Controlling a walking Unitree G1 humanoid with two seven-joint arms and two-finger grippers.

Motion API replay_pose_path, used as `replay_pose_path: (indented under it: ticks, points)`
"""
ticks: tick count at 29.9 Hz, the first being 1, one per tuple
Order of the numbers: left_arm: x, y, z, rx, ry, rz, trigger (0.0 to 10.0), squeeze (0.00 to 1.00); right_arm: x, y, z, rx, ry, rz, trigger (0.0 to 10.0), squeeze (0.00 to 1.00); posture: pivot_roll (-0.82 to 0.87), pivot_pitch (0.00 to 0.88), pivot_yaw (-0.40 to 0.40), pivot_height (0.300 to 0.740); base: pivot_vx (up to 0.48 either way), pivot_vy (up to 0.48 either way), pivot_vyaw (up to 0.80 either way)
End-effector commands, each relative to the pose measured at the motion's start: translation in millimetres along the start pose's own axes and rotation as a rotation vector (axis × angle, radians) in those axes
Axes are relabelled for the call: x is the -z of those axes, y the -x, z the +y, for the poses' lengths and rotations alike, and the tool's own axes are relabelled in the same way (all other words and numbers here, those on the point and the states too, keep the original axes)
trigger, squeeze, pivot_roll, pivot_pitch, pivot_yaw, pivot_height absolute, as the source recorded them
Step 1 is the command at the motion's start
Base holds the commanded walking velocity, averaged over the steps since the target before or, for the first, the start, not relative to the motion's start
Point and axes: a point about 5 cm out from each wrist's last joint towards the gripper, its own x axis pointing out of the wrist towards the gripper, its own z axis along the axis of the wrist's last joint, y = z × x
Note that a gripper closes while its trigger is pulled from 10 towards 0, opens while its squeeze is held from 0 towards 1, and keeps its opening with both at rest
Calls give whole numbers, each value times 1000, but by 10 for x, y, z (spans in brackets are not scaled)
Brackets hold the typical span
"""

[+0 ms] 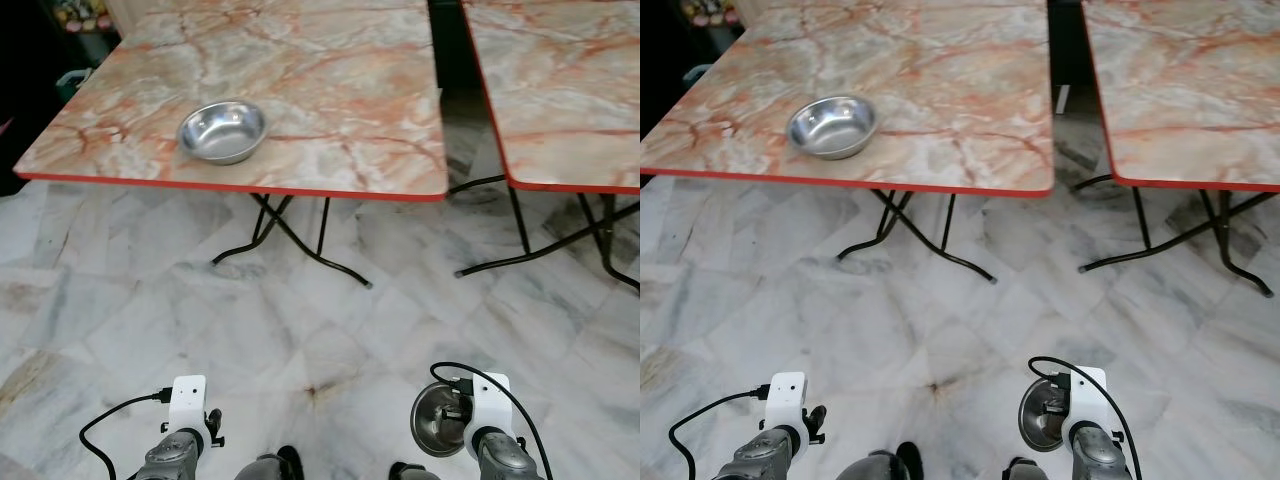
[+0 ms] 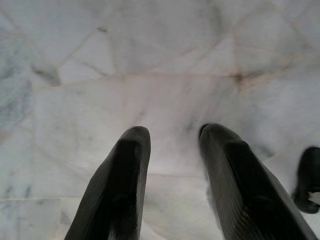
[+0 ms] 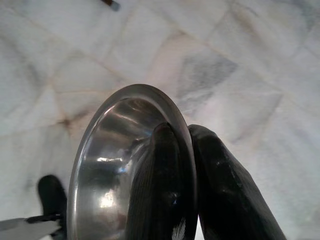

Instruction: Setting the table

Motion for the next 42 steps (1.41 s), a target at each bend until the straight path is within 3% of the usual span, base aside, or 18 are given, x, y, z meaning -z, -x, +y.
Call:
replay_pose_path:
  ticks: [1, 5, 27, 42]
  points:
    - [86, 17, 44, -16, -12, 42, 10000, 0, 105, 26, -4, 10, -18, 28, 10000, 0, -124, 217, 83, 740, 0, 480, 0]
    - [75, 15, 57, -18, -12, 40, 10000, 0, 118, 25, -12, 18, -61, 43, 10000, 0, -121, 218, 83, 740, 0, 480, -400]
    - [132, 39, 120, -29, -9, 41, 10000, 0, 74, 18, 19, 15, -35, 15, 10000, 0, -116, 201, 85, 740, 0, 477, -102]
    - [139, 50, 176, -41, -23, 34, 10000, 0, 83, 22, 38, 13, -47, 12, 10000, 0, -110, 203, 88, 740, 17, 0, 0]
